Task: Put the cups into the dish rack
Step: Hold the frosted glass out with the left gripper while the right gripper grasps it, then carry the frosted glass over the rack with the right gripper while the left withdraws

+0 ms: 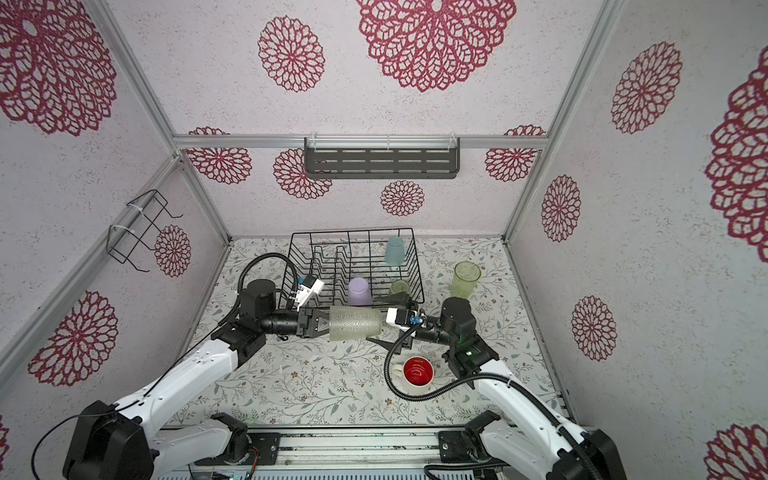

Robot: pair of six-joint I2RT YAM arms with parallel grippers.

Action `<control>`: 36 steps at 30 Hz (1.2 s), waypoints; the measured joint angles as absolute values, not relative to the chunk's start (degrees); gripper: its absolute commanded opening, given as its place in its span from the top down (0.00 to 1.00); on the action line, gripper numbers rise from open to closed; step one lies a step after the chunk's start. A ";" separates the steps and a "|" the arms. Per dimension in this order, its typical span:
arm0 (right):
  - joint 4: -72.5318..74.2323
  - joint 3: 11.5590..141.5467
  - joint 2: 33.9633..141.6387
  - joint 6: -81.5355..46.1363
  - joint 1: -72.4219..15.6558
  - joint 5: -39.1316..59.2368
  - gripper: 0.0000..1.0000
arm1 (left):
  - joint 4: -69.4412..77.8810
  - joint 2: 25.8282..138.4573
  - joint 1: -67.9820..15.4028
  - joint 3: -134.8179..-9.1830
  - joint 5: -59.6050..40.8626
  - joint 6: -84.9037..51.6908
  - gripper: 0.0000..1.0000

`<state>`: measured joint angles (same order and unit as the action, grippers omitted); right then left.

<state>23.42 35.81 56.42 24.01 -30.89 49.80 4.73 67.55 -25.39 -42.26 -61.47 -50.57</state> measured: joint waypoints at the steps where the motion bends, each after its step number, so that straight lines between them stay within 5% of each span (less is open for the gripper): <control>1: 22.76 36.40 57.06 23.99 -31.05 51.35 0.12 | 4.78 67.55 -25.87 -42.33 -61.52 -50.50 1.00; 6: 20.16 38.37 59.37 24.53 -31.22 57.52 0.30 | 4.73 67.53 -26.96 -42.50 -61.56 -49.80 1.00; 23: 29.43 37.95 61.78 17.45 -30.98 61.56 0.22 | 6.37 68.40 -26.98 -43.77 -62.50 -50.59 1.00; 36: 35.79 36.91 62.43 12.43 -32.53 59.55 0.25 | 12.05 70.76 -28.12 -43.77 -63.00 -52.80 1.00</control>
<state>35.79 36.91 62.43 12.43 -32.53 59.55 12.05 70.76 -28.12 -43.77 -63.00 -52.80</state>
